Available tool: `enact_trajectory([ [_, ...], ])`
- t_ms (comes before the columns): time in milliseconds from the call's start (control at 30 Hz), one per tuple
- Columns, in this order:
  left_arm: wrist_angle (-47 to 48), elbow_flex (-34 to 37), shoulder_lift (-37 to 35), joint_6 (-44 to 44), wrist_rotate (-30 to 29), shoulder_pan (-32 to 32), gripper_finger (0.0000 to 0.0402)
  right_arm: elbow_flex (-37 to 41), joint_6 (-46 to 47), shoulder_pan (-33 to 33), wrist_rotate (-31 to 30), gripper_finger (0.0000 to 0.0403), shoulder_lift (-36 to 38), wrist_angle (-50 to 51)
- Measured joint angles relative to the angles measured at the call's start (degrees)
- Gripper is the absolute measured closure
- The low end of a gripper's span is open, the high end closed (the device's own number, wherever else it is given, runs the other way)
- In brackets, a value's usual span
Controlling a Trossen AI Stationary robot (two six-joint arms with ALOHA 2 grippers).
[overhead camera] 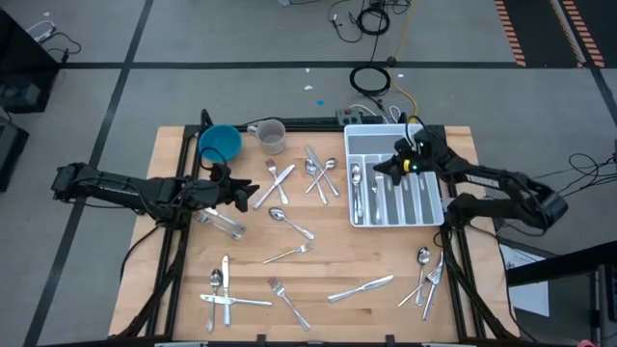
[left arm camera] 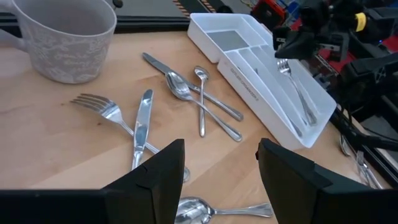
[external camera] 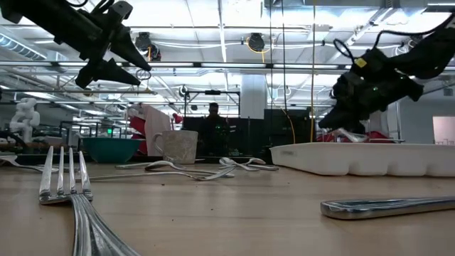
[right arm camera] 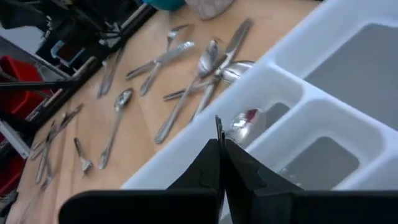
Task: Sort silverware
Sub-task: Put the fork in the silverware tray, then put the spoon in the silverware tray
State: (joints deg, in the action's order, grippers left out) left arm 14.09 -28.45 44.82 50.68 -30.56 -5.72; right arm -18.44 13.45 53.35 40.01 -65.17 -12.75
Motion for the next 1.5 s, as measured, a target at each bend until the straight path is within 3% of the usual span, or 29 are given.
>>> enact_trajectory([
  [300,0.02,0.0,1.92,-0.02,-0.16,0.0,0.0197,-3.88,-4.53,-0.16,0.46,0.0403,-10.53,0.09],
  [567,-0.11,-0.02,4.5,0.04,-0.16,0.0,0.0197,-4.53,-6.83,-0.25,-1.95,0.0398,-12.15,-0.07],
  [700,-0.16,-0.02,5.1,0.07,-0.16,0.0,0.0197,-4.33,-6.75,-0.1,-6.36,0.0366,-12.08,0.5],
  [1233,-0.26,-0.02,5.09,0.04,-0.16,0.0,0.0197,-7.42,-6.25,-0.19,-7.07,0.0228,-10.41,2.54],
  [1367,-0.35,-0.02,5.09,0.04,-0.16,0.0,0.0197,-14.08,-7.77,-0.21,-7.04,0.0211,-4.82,8.92],
  [1500,-1.67,-0.02,5.07,0.0,0.08,0.0,0.0197,-24.81,-12.22,-2.37,-8.04,0.0202,2.94,27.21],
])
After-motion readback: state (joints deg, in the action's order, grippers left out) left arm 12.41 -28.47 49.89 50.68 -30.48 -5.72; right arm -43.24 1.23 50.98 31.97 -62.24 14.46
